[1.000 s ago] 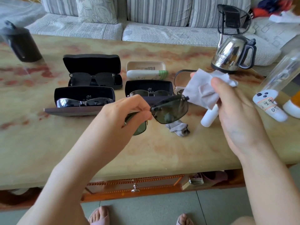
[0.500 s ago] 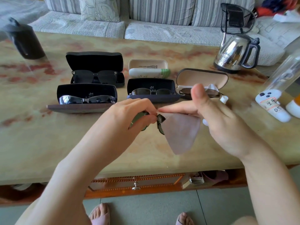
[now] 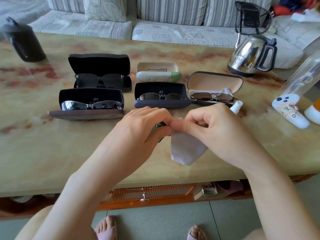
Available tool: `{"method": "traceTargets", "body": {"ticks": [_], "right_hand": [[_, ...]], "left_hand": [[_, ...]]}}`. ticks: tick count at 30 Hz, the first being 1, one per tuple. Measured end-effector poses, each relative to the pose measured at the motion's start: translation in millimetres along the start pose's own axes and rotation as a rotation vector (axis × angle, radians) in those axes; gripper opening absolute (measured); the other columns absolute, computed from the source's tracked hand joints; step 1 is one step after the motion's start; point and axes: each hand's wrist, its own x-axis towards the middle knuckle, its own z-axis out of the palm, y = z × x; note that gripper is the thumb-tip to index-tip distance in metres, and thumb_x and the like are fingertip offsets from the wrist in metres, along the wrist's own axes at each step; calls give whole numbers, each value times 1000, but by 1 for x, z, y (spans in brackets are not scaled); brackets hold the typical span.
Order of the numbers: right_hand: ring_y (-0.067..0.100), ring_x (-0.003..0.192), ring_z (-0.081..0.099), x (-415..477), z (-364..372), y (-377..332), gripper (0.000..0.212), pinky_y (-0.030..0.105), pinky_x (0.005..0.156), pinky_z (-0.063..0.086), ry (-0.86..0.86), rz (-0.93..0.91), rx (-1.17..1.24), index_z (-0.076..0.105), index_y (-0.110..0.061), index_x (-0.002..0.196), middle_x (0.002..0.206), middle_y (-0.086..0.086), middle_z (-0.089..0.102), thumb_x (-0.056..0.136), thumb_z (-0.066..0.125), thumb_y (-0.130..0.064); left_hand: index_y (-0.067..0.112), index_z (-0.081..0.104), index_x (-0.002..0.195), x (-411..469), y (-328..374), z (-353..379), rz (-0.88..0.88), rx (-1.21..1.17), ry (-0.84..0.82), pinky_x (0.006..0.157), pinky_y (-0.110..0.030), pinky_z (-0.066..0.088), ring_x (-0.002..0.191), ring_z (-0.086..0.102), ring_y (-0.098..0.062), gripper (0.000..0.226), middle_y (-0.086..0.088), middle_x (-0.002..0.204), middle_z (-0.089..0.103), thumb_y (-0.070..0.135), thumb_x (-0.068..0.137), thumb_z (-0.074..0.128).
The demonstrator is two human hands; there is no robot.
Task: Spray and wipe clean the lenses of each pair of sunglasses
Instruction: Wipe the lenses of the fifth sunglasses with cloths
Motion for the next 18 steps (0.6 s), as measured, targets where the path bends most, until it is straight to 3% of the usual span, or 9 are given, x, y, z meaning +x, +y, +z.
{"method": "traceTargets", "body": {"ticks": [2,5,8,10,12,15,17,18], "right_hand": [[29,63,54,1,0,1,45,36,58,38,16,-21,45,72,-19,67,62,10,62,78,55,-58],[30,62,48,2,1,2,47,38,59,34,36,-51,37,65,-10,64,61,15,55,89,54,-48],[8,51,35,8,0,4,45,21,55,25,148,-32,58,51,-24,52,49,-7,37,93,56,-40],[5,51,35,11,-1,5,44,16,54,27,165,-24,61,50,-30,50,48,-12,38,92,56,-42],[5,56,46,11,1,6,33,18,57,35,119,-17,22,63,-29,62,56,-13,53,90,58,-44],[1,85,63,9,5,8,21,27,89,46,172,8,-35,71,-27,99,89,-14,70,89,63,-44],[5,89,62,5,1,6,22,33,94,46,280,-73,-37,70,-27,102,92,-14,69,90,63,-43],[7,89,61,2,-4,4,20,30,91,46,284,-133,-49,70,-26,99,92,-12,69,90,62,-43]], "left_hand": [[16,62,89,0,1,0,-11,-17,9,69,-14,35,71,42,7,30,22,74,47,37,88,41],[12,62,87,1,2,0,-6,-15,10,70,-16,37,71,43,-1,30,15,75,51,33,88,40],[12,62,86,1,3,0,-4,-3,7,74,-13,36,74,45,-6,29,12,77,55,31,87,40],[12,62,85,0,3,0,-3,1,13,71,-16,37,73,45,-8,28,11,77,55,31,87,40],[11,61,84,0,2,1,4,17,17,70,-21,38,72,45,-10,28,8,76,57,30,87,41],[11,62,83,0,0,2,17,38,19,71,-26,38,73,45,-10,28,8,76,56,30,88,42],[11,62,84,0,-1,2,13,35,27,72,-27,39,74,46,-10,28,6,78,59,30,87,42],[11,62,85,0,-1,1,10,33,31,73,-26,39,75,47,-11,28,5,78,60,30,87,42]]}}
